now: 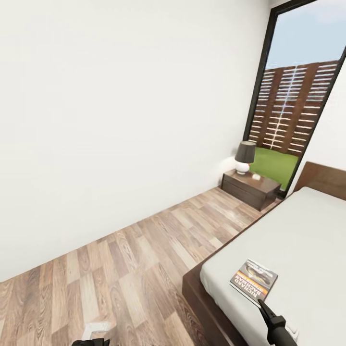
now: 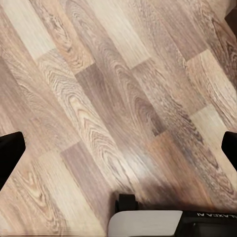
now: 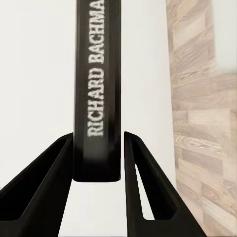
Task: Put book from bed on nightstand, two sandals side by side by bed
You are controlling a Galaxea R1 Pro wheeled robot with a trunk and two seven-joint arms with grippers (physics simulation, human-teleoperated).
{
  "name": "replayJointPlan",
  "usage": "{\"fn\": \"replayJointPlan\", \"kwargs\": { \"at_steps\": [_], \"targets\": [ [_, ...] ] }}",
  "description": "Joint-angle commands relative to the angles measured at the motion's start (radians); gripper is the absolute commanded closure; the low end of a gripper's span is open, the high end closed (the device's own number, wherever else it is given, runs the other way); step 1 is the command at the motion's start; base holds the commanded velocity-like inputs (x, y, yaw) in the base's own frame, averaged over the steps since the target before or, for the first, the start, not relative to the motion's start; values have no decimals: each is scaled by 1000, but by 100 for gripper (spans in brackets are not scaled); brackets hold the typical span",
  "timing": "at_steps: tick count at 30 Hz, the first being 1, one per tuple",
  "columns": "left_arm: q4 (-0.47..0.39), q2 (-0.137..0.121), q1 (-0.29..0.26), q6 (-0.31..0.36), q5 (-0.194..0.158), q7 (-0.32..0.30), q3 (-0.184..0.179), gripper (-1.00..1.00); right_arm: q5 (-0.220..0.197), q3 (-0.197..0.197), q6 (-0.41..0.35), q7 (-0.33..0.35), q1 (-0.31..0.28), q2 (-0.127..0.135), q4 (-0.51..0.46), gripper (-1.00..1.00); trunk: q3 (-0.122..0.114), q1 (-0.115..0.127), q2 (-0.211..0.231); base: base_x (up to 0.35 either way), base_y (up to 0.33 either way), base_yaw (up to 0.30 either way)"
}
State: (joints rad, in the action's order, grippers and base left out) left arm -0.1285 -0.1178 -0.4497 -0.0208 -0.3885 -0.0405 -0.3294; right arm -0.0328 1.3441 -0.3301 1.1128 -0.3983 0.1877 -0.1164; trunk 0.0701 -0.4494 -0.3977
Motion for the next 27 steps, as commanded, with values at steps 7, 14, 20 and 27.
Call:
{"fn": "replayJointPlan", "kwargs": {
  "at_steps": [7,14,20,27],
  "targets": [
    [1,0,-1,-2,-10,-3,-8,-100,-6,1,-10,0,-1,0,-1,100,5,-1,-2,0,0,279],
    [1,0,-1,-2,-10,-2,-8,-100,-6,0,-10,0,-1,0,-2,100,7,-1,-2,0,0,279],
    [1,0,-1,-2,-10,-2,-8,-100,-6,0,-10,-1,-1,0,-2,100,9,-1,-2,0,0,279],
    [1,0,-1,-2,-10,-2,-8,-100,-6,0,-10,-1,-1,0,-2,100,12,-1,-2,0,0,279]
  ]
}}
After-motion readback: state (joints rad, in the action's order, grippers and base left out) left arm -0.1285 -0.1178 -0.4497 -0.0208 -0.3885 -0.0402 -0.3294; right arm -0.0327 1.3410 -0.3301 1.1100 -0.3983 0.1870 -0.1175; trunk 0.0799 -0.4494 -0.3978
